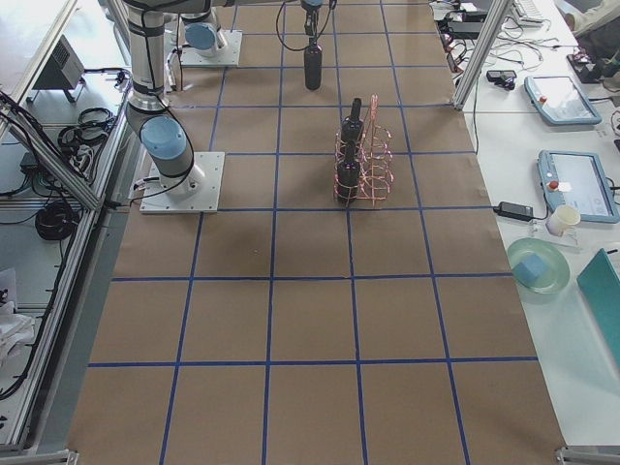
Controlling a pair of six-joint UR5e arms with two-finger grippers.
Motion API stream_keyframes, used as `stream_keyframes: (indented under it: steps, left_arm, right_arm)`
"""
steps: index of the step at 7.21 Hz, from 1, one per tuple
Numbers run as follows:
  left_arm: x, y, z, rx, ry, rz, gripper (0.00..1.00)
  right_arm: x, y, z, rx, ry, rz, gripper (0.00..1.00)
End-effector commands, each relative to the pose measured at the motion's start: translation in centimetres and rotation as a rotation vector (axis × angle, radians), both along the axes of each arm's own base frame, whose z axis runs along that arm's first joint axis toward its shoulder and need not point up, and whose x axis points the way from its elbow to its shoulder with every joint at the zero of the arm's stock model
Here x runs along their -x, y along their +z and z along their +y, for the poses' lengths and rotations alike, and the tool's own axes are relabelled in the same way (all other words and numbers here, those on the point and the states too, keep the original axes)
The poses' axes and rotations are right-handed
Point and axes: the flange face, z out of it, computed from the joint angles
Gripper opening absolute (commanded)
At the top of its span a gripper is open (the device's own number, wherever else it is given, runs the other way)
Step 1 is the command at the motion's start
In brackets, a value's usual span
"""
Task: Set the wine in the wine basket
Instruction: 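Close the right gripper on the bottle neck and lift it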
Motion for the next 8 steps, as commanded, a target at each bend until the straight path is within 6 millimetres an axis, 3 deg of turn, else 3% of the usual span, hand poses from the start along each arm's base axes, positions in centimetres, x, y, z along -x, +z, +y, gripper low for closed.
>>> stream_keyframes:
  steps: [1, 3, 5, 8]
  left_arm:
    - [0.1, 0.0, 0.0, -0.002, -0.001, 0.000, 1.00]
    - [0.1, 0.0, 0.2, -0.005, -0.001, -0.002, 1.00]
    - [0.1, 0.1, 0.3, -0.002, -0.001, -0.003, 1.00]
    - [0.3, -0.1, 0.3, -0.006, -0.005, -0.003, 1.00]
  right_arm:
    - [0.7, 1.9, -0.2, 0.021, 0.000, -0.018, 0.20]
    - [3.9, 5.0, 0.5, -0.027, -0.037, -0.005, 0.15]
    - [12.0, 9.5, -1.3, -0.053, -0.047, 0.010, 0.14]
    - [25.8, 17.2, 0.4, -0.084, 0.033, 0.031, 0.13]
